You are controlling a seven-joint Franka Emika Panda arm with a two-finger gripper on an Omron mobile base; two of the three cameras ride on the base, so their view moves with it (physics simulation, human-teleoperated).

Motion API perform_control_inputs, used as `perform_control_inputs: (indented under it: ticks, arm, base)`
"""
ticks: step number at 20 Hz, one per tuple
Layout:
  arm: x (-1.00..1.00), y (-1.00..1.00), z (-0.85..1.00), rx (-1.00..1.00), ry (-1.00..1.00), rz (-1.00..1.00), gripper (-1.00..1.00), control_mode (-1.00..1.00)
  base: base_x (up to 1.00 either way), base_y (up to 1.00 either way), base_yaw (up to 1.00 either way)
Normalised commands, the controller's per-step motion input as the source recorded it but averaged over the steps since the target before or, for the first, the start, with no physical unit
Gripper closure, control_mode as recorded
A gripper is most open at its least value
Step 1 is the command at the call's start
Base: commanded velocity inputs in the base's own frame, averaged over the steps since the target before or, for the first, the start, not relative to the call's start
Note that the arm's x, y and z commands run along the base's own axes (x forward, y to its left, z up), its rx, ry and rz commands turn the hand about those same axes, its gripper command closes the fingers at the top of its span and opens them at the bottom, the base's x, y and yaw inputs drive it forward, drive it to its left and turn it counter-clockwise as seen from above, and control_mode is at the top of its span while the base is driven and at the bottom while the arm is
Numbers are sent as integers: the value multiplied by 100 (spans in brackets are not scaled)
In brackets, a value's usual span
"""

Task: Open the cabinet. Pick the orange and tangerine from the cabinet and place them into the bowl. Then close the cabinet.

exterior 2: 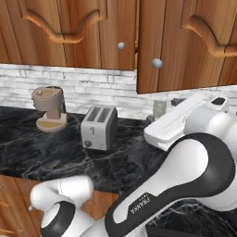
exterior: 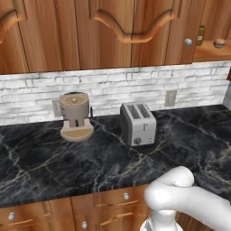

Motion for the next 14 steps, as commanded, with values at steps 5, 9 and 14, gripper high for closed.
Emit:
perform_control_inputs:
  ticks: [5,9,14]
  arm:
    - [-28,100,-84,-48,-34,0,-100,-100]
    - [1,100,47,-23,-60,-14,-100,-100]
    - [-25,100,17,-37,-59,-5,-100,-100]
  base:
    - [0,0,0]
    - [0,0,0]
    - [0,0,0]
